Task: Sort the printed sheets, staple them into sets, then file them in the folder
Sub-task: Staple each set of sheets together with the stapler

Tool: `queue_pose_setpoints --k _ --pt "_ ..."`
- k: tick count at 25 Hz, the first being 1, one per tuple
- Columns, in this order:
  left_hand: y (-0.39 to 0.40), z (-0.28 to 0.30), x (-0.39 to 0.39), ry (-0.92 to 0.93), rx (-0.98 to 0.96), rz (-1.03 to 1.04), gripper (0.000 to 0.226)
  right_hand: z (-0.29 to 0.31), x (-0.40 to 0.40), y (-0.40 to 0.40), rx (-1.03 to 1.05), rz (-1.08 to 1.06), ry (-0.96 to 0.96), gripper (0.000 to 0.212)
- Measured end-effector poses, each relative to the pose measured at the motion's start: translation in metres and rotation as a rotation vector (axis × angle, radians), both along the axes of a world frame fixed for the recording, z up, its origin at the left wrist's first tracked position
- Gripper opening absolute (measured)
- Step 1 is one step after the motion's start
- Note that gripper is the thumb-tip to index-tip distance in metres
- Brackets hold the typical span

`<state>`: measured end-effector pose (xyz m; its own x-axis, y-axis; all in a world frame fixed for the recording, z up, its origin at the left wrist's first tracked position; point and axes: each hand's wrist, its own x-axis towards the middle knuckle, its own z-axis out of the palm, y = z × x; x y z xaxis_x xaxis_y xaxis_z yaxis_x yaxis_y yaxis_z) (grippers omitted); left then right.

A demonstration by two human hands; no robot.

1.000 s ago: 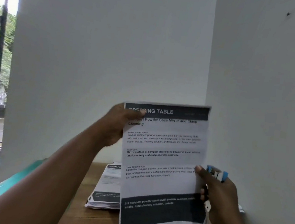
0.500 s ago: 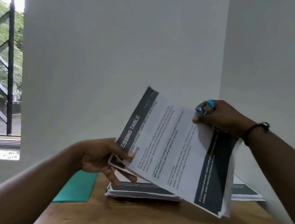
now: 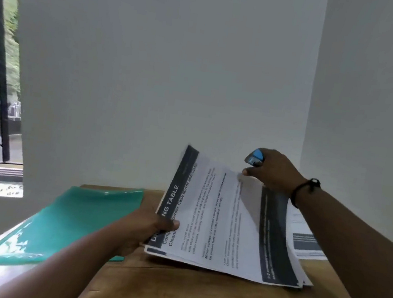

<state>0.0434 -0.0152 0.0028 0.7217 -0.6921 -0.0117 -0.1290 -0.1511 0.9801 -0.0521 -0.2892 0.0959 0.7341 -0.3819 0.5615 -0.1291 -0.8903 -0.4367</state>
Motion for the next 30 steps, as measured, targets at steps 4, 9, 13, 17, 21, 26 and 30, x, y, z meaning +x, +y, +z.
queue_pose_setpoints --k 4,9,13,17,21,26,30 --pt "0.004 0.005 0.006 -0.072 -0.072 0.124 0.016 -0.063 -0.015 -0.027 0.446 -0.137 -0.138 0.049" --pt "0.003 0.008 0.012 0.024 -0.276 0.239 0.015 -0.049 -0.043 -0.044 0.741 0.031 -0.164 0.046" --pt "0.003 0.004 0.012 0.082 -0.32 0.203 0.024 -0.057 -0.039 -0.034 0.833 0.144 -0.032 0.027" --pt "0.002 0.0 0.003 0.024 -0.271 0.109 0.029 -0.051 -0.057 -0.022 0.814 0.033 -0.081 0.029" --pt "0.002 0.003 -0.011 0.027 -0.25 -0.008 0.062 -0.059 -0.101 0.002 0.734 -0.058 -0.252 0.018" --pt "0.005 0.017 -0.036 0.135 -0.386 -0.048 0.034 -0.084 -0.129 0.021 0.748 -0.057 -0.358 0.021" --pt "0.006 0.005 -0.05 0.065 -0.291 0.065 0.03 -0.097 -0.127 0.029 0.735 -0.032 -0.291 0.02"
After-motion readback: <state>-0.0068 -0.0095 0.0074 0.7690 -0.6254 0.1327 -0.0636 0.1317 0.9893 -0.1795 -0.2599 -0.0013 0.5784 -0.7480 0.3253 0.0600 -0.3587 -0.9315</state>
